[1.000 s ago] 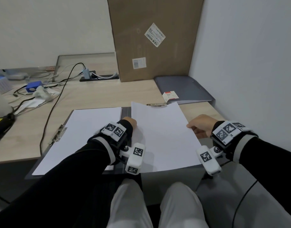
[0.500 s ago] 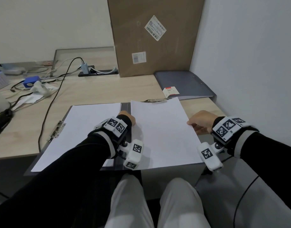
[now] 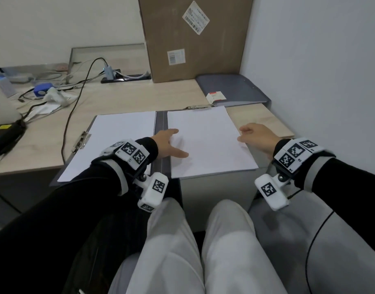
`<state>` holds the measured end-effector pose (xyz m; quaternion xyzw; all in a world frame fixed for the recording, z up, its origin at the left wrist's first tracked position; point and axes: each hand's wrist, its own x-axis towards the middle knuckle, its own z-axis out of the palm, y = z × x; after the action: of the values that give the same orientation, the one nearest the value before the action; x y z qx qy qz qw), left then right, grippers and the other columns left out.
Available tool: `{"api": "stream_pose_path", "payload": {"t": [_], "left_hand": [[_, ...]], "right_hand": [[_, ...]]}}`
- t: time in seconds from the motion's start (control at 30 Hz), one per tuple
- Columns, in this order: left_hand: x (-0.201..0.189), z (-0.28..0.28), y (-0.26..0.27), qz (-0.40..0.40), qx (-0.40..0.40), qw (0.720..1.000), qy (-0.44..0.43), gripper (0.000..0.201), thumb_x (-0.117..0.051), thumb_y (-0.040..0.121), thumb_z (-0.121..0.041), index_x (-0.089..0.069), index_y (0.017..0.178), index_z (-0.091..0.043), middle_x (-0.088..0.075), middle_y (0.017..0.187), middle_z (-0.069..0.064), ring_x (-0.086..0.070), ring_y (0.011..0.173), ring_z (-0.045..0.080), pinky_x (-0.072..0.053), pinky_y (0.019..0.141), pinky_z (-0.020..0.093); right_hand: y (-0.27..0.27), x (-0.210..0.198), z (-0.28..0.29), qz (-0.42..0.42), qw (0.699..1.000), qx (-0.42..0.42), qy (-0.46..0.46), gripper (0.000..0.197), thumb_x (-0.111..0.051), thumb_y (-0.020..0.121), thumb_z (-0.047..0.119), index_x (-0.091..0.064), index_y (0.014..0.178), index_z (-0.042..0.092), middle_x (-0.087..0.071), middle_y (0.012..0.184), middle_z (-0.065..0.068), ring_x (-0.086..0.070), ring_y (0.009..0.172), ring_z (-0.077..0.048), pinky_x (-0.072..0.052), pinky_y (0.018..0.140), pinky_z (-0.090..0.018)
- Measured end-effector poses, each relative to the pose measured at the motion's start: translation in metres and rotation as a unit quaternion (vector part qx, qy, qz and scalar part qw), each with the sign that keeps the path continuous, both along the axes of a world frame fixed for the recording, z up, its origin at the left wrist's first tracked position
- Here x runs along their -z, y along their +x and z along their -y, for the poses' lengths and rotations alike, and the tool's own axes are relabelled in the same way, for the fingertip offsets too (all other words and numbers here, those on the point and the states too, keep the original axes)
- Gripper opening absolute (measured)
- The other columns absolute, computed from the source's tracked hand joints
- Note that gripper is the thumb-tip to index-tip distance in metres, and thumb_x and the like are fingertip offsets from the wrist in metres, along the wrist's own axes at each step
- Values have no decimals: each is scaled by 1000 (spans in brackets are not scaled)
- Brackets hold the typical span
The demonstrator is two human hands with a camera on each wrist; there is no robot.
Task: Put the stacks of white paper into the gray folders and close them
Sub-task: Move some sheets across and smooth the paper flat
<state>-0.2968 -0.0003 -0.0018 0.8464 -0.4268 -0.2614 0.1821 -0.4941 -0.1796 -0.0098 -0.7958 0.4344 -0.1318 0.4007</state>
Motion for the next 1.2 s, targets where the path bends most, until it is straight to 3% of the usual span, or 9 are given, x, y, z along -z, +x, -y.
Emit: {"api": "stream_pose_path", "payload": {"t": [0.13,0.23,0.43,0.63,0.83,1.0,1.2], "left_hand": [[14,-17,-24,111,97,986,74,116,-78,68,-44,-1,152,-21,-1,160,6,-4,149,23,-15,121,43],[26,-19,-31,156,97,979,84,122,-80,65,-43,2,153,-21,1,161,7,0,149,24,-13,120,44],[26,-17,-19,126,60,984,111,130,-81,61,-47,11,151,-23,5,161,7,-3,149,27,-21,117,51],[25,-17,-22,140,69,980,125,128,-80,64,-46,9,151,-16,1,161,10,-3,149,25,-18,120,47],[27,-18,-20,134,62,981,122,132,-80,63,-48,13,150,-13,19,159,7,-1,149,27,-19,120,45],[31,-18,-21,162,79,977,116,129,-76,64,-53,8,151,-7,2,161,7,0,149,25,-15,121,45],[31,-18,-18,164,75,976,119,131,-76,60,-57,6,151,-10,-4,160,6,-6,149,27,-18,119,47]], "right_hand": [[-11,8,-15,10,1000,-16,14,49,-55,91,11,-42,139,5,-45,144,-10,-42,135,-21,-32,109,-31],[-14,13,-22,19,999,-21,27,54,-53,93,13,-35,143,6,-39,150,-9,-37,139,-20,-29,112,-31],[-12,19,-27,49,995,-23,78,65,-53,93,19,-22,149,8,-26,157,-7,-27,144,-19,-23,118,-35],[-8,23,-29,72,989,-30,123,72,-56,92,19,-16,151,11,-19,159,-6,-21,146,-19,-19,120,-38],[-6,26,-29,67,991,-26,116,73,-57,91,20,-16,152,15,-18,159,-2,-19,147,-18,-19,119,-37],[-4,26,-29,84,988,-17,129,74,-57,91,18,-14,152,13,-17,160,-5,-18,147,-18,-19,119,-36],[-5,32,-29,99,987,-12,129,72,-55,93,14,-14,152,13,-16,160,-6,-18,147,-18,-19,116,-33]]}}
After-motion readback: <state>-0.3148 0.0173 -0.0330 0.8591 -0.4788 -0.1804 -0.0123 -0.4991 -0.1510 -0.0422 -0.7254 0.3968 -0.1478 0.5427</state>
